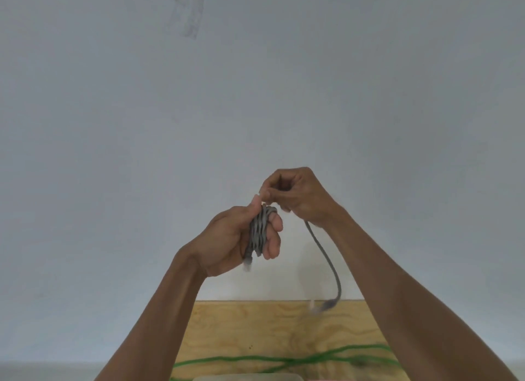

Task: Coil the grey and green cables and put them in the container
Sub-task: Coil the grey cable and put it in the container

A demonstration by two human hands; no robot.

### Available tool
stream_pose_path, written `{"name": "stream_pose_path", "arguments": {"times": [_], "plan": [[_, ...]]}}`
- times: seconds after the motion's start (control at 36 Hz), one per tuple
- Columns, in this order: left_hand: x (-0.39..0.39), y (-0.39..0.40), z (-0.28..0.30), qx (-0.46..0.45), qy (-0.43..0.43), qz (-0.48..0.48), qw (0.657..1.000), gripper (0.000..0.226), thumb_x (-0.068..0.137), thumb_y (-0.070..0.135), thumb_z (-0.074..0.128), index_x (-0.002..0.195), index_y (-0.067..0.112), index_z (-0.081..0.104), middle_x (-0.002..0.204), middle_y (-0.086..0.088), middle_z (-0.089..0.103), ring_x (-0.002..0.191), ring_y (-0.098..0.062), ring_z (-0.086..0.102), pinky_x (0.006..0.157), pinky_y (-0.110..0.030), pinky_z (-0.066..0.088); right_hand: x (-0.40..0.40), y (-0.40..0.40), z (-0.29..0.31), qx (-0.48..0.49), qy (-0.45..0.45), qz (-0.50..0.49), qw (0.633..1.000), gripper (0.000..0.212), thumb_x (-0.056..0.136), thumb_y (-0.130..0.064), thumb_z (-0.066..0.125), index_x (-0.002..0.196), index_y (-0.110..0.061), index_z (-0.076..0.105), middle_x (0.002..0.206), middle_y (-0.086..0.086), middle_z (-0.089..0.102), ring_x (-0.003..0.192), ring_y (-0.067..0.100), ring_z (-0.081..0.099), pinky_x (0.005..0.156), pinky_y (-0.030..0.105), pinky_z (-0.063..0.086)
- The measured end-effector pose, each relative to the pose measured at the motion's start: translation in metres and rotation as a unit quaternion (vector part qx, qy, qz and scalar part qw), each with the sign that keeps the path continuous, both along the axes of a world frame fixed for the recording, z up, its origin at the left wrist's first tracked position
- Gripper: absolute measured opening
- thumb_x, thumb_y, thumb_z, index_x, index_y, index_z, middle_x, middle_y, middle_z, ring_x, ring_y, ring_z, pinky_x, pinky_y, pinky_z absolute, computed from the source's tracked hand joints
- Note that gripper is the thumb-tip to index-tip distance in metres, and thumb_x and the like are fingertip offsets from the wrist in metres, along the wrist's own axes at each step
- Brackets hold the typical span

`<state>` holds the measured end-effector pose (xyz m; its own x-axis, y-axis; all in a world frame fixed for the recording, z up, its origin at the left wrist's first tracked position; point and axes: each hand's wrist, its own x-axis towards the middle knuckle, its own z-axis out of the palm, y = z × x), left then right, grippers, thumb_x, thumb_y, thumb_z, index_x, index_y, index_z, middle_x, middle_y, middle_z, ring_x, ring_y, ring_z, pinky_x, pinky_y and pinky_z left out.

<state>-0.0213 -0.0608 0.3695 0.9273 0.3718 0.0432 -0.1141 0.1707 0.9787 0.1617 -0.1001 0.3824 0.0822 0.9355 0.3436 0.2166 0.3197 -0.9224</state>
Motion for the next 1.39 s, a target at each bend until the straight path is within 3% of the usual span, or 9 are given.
{"name": "stream_pose_path", "arguments": {"times": [0.11, 0.22, 0.33, 0.47, 0.67, 0.92, 1.03, 1.11, 1.39], "plan": [[0.005, -0.003, 0.006, -0.036, -0.092, 0.018, 0.995, 0.046, 0.101, 0.035, 0.035, 0.098, 0.000, 0.066, 0.075, -0.017, 0.068, 0.067, -0.024, 0.063, 0.068, -0.031, 0.053, -0.008, -0.002, -0.035, -0.045, 0.036, -0.021, 0.998, 0.014, 0.089, -0.026, 0.067, 0.078, -0.025, 0.076, 0.057, -0.002, 0.061, 0.055, 0.021, 0.047, 0.052, 0.037, 0.037], [0.005, 0.008, 0.011, -0.005, -0.116, 0.053, 0.992, 0.038, 0.099, 0.033, 0.044, 0.106, 0.002, 0.064, 0.086, -0.016, 0.070, 0.073, -0.025, 0.064, 0.064, -0.042, 0.050, -0.030, -0.014, -0.058, -0.068, -0.008, -0.045, 0.997, 0.045, 0.099, -0.017, 0.058, 0.060, -0.037, 0.068, 0.053, -0.010, 0.059, 0.045, 0.005, 0.047, 0.045, 0.019, 0.037], [0.004, 0.024, 0.009, 0.051, -0.094, 0.152, 0.983, 0.033, 0.100, 0.028, 0.043, 0.108, 0.003, 0.062, 0.090, -0.009, 0.073, 0.078, -0.018, 0.066, 0.071, -0.030, 0.056, -0.049, -0.023, -0.062, -0.052, -0.041, -0.047, 0.997, 0.016, 0.100, -0.027, 0.056, 0.094, -0.034, 0.070, 0.061, -0.007, 0.057, 0.051, 0.005, 0.046, 0.053, 0.017, 0.038], [-0.003, 0.040, 0.005, 0.269, 0.019, 0.256, 0.928, 0.029, 0.105, 0.021, 0.041, 0.113, 0.001, 0.061, 0.096, -0.007, 0.076, 0.086, -0.018, 0.070, 0.080, -0.024, 0.053, -0.048, -0.028, -0.056, -0.043, -0.182, -0.081, 0.979, 0.022, 0.097, -0.033, 0.059, 0.092, -0.015, 0.070, 0.059, -0.009, 0.054, 0.053, 0.005, 0.048, 0.059, 0.026, 0.045], [-0.011, 0.034, -0.007, 0.311, 0.119, 0.166, 0.928, 0.043, 0.108, 0.024, 0.034, 0.100, -0.006, 0.065, 0.086, -0.017, 0.070, 0.077, -0.013, 0.068, 0.072, -0.017, 0.050, -0.027, -0.034, 0.002, 0.010, -0.444, -0.120, 0.888, 0.018, 0.095, -0.042, 0.057, 0.094, -0.028, 0.067, 0.088, -0.013, 0.066, 0.075, 0.005, 0.052, 0.072, 0.031, 0.047], [-0.003, -0.006, -0.016, 0.137, 0.080, 0.107, 0.982, 0.073, 0.097, 0.064, 0.023, 0.091, 0.007, 0.068, 0.074, -0.017, 0.068, 0.071, -0.029, 0.059, 0.078, -0.048, 0.041, 0.005, -0.007, 0.029, 0.021, -0.192, -0.030, 0.981, 0.013, 0.076, -0.024, 0.083, 0.078, -0.013, 0.075, 0.076, -0.001, 0.074, 0.068, 0.026, 0.062, 0.067, 0.034, 0.050], [0.003, -0.017, -0.008, 0.054, -0.009, 0.107, 0.993, 0.064, 0.099, 0.056, 0.025, 0.087, 0.011, 0.069, 0.066, -0.015, 0.060, 0.063, -0.027, 0.053, 0.077, -0.048, 0.039, 0.007, -0.003, 0.021, 0.007, -0.045, 0.010, 0.999, 0.006, 0.084, -0.004, 0.075, 0.079, -0.005, 0.071, 0.064, -0.009, 0.070, 0.062, 0.003, 0.064, 0.063, 0.016, 0.051], [0.006, -0.020, -0.004, 0.039, -0.046, 0.110, 0.992, 0.066, 0.099, 0.056, 0.024, 0.086, 0.008, 0.067, 0.061, -0.012, 0.057, 0.056, -0.024, 0.052, 0.071, -0.043, 0.043, -0.004, -0.003, 0.005, -0.031, 0.007, -0.010, 0.999, 0.016, 0.088, -0.026, 0.071, 0.082, -0.012, 0.074, 0.056, -0.003, 0.058, 0.050, 0.011, 0.044, 0.045, 0.024, 0.030], [0.011, -0.020, 0.004, -0.022, -0.087, 0.266, 0.960, 0.075, 0.090, 0.068, 0.032, 0.057, 0.005, 0.057, 0.036, -0.006, 0.037, 0.033, -0.018, 0.033, 0.048, -0.030, 0.031, -0.045, -0.013, -0.026, -0.086, 0.205, 0.046, 0.974, 0.067, 0.091, -0.069, 0.038, 0.068, -0.012, 0.063, 0.057, 0.013, 0.040, 0.056, 0.032, 0.036, 0.057, 0.039, 0.026]]}}
